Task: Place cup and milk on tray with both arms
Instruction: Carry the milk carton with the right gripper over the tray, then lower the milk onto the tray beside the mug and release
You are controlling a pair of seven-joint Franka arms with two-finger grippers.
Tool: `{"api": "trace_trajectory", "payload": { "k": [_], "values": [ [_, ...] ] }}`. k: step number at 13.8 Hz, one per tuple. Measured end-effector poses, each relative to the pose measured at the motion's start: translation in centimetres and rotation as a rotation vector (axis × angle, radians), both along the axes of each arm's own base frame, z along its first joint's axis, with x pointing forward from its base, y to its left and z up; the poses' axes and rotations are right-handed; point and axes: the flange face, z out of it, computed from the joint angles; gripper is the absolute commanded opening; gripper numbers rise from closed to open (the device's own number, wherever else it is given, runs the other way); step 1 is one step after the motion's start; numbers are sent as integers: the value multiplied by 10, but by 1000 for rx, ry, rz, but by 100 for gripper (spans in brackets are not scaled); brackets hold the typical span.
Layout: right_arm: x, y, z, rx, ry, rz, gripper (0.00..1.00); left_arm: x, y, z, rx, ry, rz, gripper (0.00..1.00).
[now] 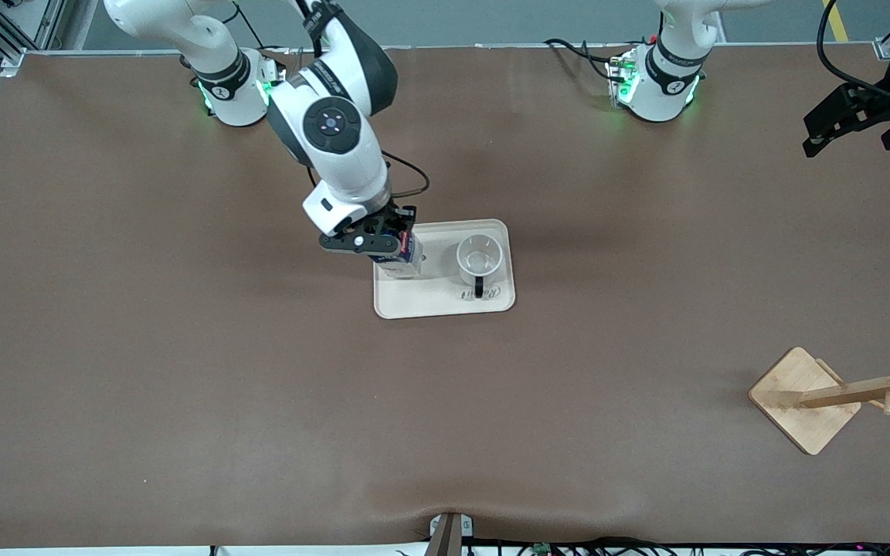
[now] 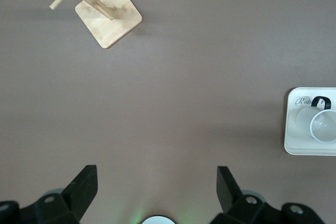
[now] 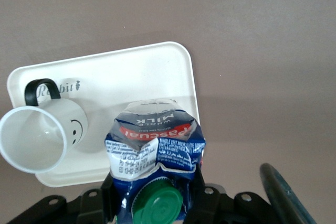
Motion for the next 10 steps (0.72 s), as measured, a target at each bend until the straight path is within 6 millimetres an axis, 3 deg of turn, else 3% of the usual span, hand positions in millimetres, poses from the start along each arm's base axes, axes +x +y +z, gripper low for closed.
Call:
{"api": "trace_trajectory", "payload": {
  "k": [2,3,4,10],
  "values": [
    [-9,15,-12,-50,-26,8,42,-2,2,-1,1,17,3,100],
    [-12,18,-14,-59,-30,7,65,-3,2,-1,2,21,5,100],
    [-12,19,-15,-61,-32,5,97,-3,2,-2,2,24,5,100],
    [-7,16,-13,-65,-42,-27,100,-3,1,-8,4,40,3,100]
  ]
}}
